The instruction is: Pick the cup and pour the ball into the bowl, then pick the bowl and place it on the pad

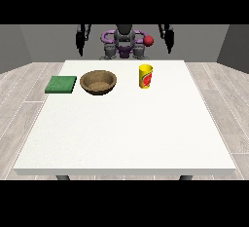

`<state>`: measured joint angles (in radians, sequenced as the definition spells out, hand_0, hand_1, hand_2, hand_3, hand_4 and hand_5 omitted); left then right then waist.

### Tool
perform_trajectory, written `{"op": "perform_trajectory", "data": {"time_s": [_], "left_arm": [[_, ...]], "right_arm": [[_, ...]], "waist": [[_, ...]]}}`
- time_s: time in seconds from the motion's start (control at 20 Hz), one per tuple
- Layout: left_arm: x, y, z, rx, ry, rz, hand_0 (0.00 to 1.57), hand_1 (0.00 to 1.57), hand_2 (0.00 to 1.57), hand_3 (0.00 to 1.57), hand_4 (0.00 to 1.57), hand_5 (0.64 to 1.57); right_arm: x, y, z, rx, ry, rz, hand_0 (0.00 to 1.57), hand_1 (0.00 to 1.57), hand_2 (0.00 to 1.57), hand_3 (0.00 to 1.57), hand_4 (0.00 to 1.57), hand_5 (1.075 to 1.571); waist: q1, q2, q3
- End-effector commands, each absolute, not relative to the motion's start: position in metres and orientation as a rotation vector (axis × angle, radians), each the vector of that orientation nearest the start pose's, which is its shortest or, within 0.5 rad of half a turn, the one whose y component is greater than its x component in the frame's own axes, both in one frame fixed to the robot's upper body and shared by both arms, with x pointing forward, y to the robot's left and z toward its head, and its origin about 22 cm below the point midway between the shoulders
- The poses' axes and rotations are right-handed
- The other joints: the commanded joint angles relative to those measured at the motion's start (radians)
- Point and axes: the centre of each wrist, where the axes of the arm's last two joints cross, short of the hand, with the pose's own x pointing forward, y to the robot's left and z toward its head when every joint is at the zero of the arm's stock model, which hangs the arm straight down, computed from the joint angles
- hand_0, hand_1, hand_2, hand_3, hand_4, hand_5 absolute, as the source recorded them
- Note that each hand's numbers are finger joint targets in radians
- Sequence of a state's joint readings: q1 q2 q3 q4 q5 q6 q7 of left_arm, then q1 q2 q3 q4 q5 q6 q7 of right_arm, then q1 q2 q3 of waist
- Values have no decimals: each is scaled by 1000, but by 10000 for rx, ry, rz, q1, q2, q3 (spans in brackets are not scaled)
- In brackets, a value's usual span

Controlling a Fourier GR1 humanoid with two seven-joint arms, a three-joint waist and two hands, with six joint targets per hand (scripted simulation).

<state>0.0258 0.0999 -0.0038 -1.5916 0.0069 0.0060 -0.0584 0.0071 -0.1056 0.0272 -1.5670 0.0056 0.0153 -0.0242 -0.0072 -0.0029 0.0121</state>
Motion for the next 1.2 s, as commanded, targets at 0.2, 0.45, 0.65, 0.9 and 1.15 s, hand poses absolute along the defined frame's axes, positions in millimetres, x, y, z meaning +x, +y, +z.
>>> {"op": "perform_trajectory", "data": {"time_s": [0.2, 0.45, 0.65, 0.9, 1.15], "left_arm": [[236, 261, 30, 1001, -16276, -800, 0, 0, 0, 0, 664, 1566], [219, 217, 32, -528, -13671, 1444, 0, 0, 0, 0, 634, 1564], [229, 197, 73, -357, -14293, 1385, 0, 0, 0, 0, 601, 1563], [254, 178, 100, -118, -16108, 1012, 0, 0, 0, 0, 591, 1557], [277, 182, 98, -143, -18039, 654, 0, 0, 0, 0, 583, 1544]], "right_arm": [[242, -256, 30, -817, -15930, 1352, 0, 0, 0, 0, 875, 1533], [215, -244, 34, 382, -13544, -744, 0, 0, 0, 0, 860, 1530], [219, -251, 84, 548, -14215, -730, 0, 0, 0, 0, 823, 1528], [222, -235, 112, 591, -15877, -599, 0, 0, 0, 0, 760, 1549], [252, -247, 123, 442, -17667, -464, 0, 0, 0, 0, 730, 1550]], "waist": [[-14, -2423, -91], [-697, -4161, -122], [-693, -3301, -121], [-1015, -1553, -122], [-753, 757, -124]]}}
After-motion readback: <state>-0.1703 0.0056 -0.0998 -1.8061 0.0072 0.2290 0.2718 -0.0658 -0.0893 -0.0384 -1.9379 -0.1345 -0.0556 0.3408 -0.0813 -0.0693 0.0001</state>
